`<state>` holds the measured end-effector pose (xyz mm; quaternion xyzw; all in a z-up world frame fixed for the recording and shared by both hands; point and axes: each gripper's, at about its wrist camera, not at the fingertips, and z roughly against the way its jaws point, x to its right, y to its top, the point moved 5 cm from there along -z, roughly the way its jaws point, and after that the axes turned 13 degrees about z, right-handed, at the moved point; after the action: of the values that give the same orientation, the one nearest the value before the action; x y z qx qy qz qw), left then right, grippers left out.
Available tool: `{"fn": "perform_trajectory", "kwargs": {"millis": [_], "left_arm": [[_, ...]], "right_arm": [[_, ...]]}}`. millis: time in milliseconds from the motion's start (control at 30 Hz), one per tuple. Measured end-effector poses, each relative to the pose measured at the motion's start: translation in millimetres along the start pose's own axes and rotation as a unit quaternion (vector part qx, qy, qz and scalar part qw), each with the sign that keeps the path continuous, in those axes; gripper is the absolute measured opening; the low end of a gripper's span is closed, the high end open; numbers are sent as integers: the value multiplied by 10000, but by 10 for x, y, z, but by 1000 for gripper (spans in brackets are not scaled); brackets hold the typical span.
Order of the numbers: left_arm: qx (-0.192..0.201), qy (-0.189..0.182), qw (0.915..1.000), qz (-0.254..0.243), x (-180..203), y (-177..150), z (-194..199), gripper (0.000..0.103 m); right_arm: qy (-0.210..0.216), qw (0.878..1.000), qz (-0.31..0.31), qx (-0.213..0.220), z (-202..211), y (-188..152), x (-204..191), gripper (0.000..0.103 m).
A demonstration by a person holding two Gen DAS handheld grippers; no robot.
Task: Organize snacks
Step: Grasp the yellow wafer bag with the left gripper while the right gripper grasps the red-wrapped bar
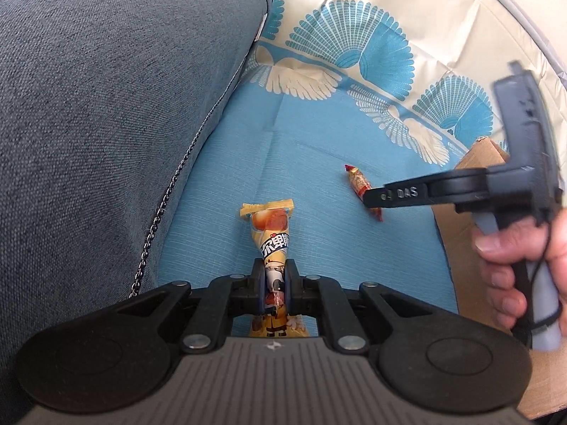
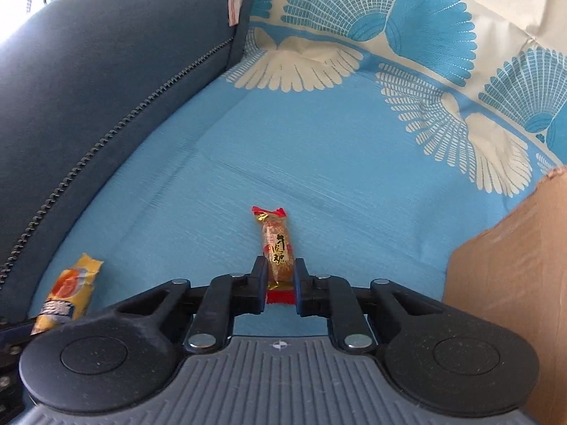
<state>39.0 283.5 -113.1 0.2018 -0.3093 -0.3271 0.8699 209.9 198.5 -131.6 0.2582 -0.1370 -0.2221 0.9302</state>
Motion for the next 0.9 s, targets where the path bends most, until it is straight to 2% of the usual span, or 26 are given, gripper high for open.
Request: {"fn": "perform_trajectory", "kwargs": {"millis": [133, 233, 267, 367, 433, 533, 633, 667, 733, 800, 900], "left_arm": [[8, 8, 10000, -12, -1, -7, 18, 11], [6, -22, 10000, -36, 1, -9, 35, 10], [-16, -35, 10000, -47, 2, -11, 37, 11], [-128, -69, 9999, -88, 9, -21, 56, 11], [-274, -65, 9995, -107, 13, -45, 93, 11], [-701, -125, 9974, -113, 32, -131, 207, 11], [-698, -133, 9969, -346, 73, -237, 407, 11], [-708, -126, 9966, -392, 80, -274, 450, 11], [-729, -120, 9965, -402, 74, -346, 497, 11], [-726, -65, 9964, -435, 74, -383, 495, 12], [-753, 96, 9963, -410, 80, -397, 422, 12]], "right_arm": [[49, 9997, -162, 148, 245, -109, -80, 6], [191, 9984, -435, 314, 606, -256, -194, 5], [215, 9979, -461, 400, 754, -316, -251, 0], [345, 9964, -484, 597, 1189, -544, -416, 0], [373, 9962, -484, 626, 1416, -750, -487, 0], [512, 9955, -619, 501, 1564, -1077, -573, 0], [546, 9952, -554, 589, 1566, -1281, -682, 9], [495, 9951, -572, 637, 1545, -1309, -699, 17], [344, 9944, -627, 784, 1500, -1305, -707, 25], [224, 9932, -701, 904, 1448, -1250, -693, 40], [72, 9924, -634, 1050, 1362, -1123, -669, 45]]}}
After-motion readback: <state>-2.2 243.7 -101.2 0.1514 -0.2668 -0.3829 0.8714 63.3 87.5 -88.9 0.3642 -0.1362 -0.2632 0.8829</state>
